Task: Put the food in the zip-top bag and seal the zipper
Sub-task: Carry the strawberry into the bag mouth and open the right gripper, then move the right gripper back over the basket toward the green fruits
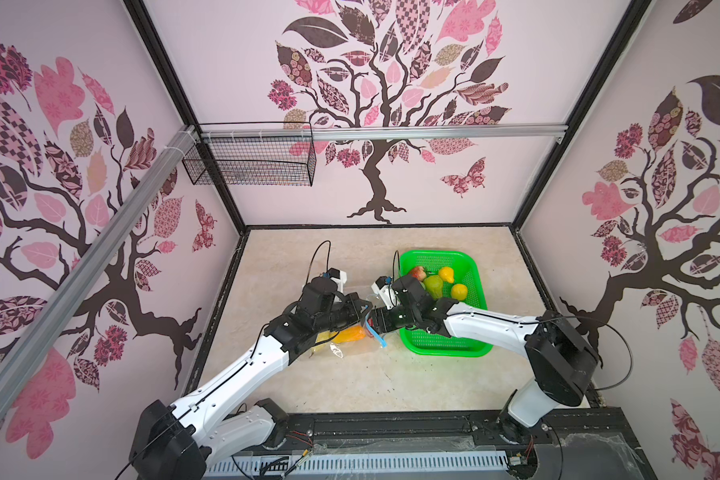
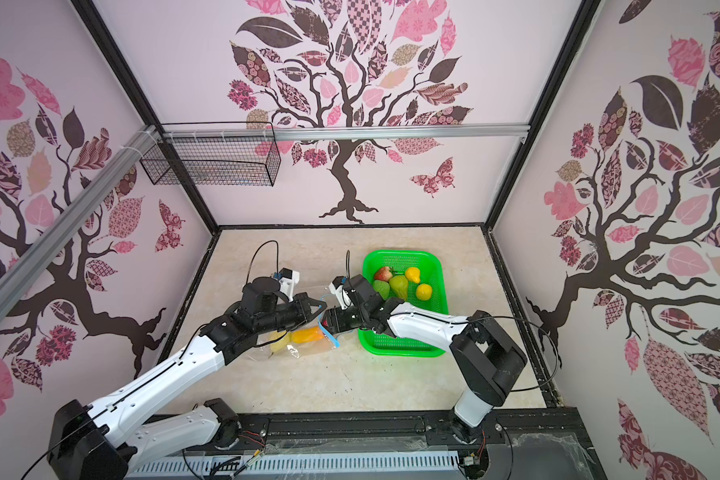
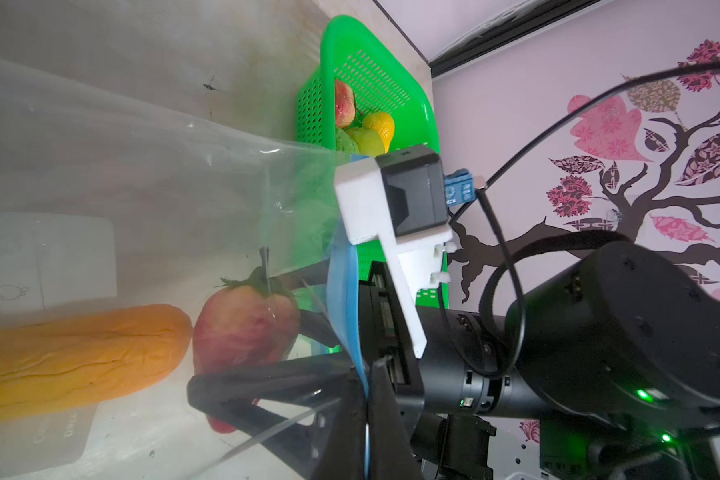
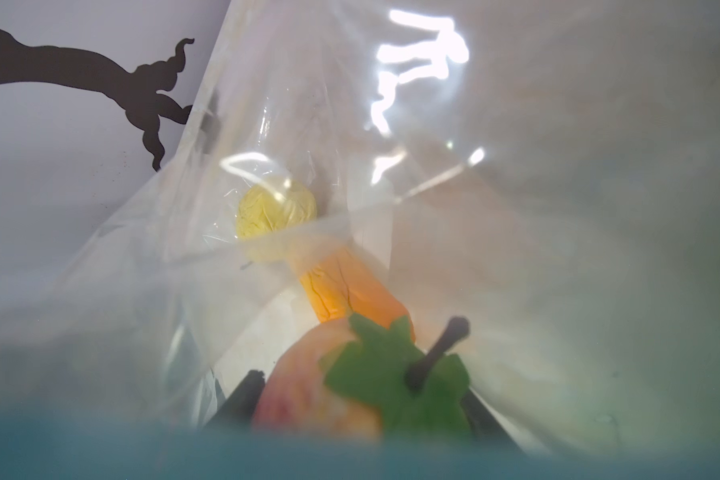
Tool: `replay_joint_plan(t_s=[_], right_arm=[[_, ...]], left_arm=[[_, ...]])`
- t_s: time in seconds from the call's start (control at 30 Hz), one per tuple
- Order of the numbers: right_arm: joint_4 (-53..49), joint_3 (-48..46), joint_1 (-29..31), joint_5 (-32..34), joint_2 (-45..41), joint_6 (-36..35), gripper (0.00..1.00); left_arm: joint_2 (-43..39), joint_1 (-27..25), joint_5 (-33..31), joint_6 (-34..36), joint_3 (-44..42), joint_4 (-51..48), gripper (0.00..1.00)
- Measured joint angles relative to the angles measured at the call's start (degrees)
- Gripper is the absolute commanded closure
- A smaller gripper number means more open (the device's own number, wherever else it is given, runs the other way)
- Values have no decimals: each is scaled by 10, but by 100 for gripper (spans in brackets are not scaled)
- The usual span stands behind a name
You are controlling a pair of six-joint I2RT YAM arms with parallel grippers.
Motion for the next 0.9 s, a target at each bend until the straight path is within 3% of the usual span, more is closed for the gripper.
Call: replay_joint_plan(t_s=[0.1,0.3,0.63,0.9], right_arm=[[-5,3,1,8,0,-2,18],[-29,5,1,29,-24,-6,17],[-100,5,-5,116,-147,-28,15],[-166,5,-88,178,-192,-39,13]], left_arm=[[-5,0,-11,-5,0,0,100],[-7,11,-21,-12,0,0,100],[-25,27,-34,-15,-1,0,100],[-26,29,-43,-25,-13,0,100]])
